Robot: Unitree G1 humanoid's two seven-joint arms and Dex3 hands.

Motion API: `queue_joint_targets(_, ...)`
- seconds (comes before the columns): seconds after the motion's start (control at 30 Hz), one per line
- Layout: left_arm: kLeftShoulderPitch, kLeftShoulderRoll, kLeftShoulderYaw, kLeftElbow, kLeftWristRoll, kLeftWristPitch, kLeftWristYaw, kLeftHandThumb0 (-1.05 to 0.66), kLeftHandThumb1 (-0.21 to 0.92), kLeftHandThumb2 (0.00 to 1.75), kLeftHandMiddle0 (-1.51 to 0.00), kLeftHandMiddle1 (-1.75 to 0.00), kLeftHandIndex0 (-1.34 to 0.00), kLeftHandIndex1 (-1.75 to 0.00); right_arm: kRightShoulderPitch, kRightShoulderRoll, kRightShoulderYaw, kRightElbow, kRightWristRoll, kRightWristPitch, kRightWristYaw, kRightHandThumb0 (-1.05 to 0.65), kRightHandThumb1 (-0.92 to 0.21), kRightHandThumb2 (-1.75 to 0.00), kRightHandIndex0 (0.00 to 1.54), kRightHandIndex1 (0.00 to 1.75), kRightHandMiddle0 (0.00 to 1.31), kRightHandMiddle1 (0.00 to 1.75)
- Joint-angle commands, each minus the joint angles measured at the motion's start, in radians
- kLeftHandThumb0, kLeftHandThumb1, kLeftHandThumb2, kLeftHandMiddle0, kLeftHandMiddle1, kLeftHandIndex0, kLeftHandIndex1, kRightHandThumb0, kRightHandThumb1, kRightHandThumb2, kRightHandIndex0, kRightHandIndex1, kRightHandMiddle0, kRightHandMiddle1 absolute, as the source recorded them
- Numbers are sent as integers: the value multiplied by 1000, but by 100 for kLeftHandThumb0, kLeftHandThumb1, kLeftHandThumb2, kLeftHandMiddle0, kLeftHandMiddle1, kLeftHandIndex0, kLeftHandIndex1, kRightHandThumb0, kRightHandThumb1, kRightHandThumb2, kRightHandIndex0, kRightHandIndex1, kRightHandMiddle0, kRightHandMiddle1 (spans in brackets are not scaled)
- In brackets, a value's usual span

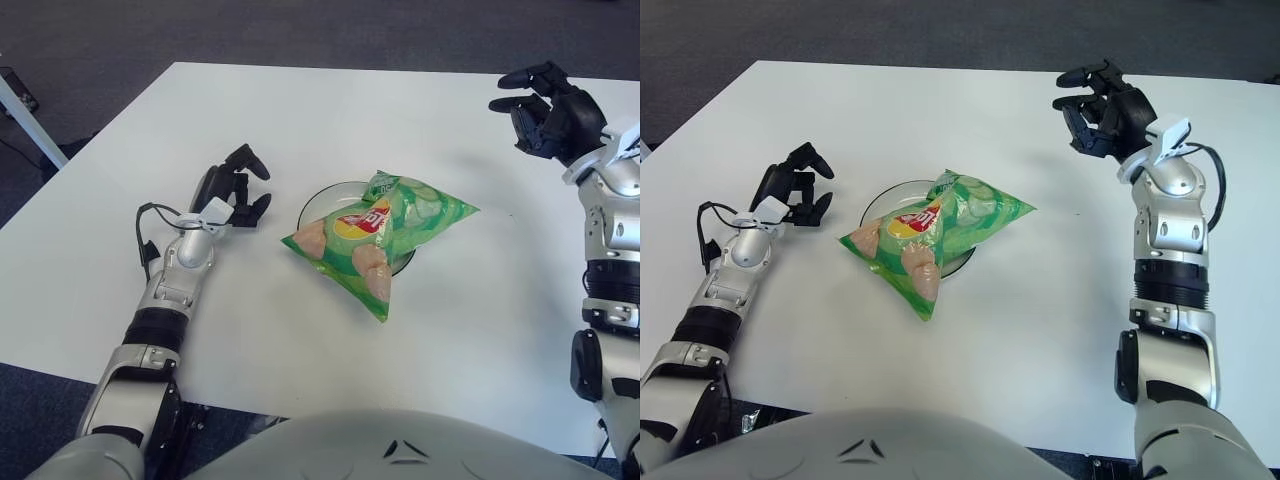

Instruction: Put the snack into the plate.

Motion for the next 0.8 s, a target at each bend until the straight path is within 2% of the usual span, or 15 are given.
queue_joint_targets(0.0,58,-63,6,49,-79,12,-46,-41,54,104,-115,-175,-44,-175,37,39,-32,-29,20,13,-58,-12,-79,-65,39,139,22,174)
queue_joint_targets(0.03,59,-70,13,47,-103,21,-63,-41,55,103,-115,-175,-43,-175,42,49,-38,-27,23,15,-71,-8,-75,-68,43,140,23,174)
queue_joint_targets(0.07,59,-74,18,45,-119,27,-75,-41,56,102,-114,-175,-43,-175,46,55,-42,-27,26,18,-80,-5,-65,-82,50,142,26,174)
queue_joint_targets(0.1,60,-80,25,40,-144,41,-92,-41,56,102,-114,-175,-43,-175,49,71,-51,-24,33,23,-97,-4,-61,-87,53,143,27,174)
queue_joint_targets(0.13,62,-84,30,35,-162,51,-105,-41,56,101,-114,-175,-42,-175,53,83,-57,-26,39,28,-111,-3,-50,-101,60,145,32,175)
queue_joint_targets(0.27,68,-99,50,14,-214,95,-138,-41,57,100,-113,-175,-42,-175,57,131,-82,-23,56,51,-180,-1,-26,-132,73,153,46,175)
queue_joint_targets(0.47,74,-111,64,-14,-245,135,-161,-41,57,100,-113,-175,-42,-175,64,173,-103,-3,73,67,-242,0,-7,-154,84,158,59,175)
queue_joint_targets(0.77,73,-114,75,-21,-270,165,-189,-41,57,101,-112,-175,-42,-175,79,208,-173,-4,168,184,-294,0,5,-167,94,157,66,175)
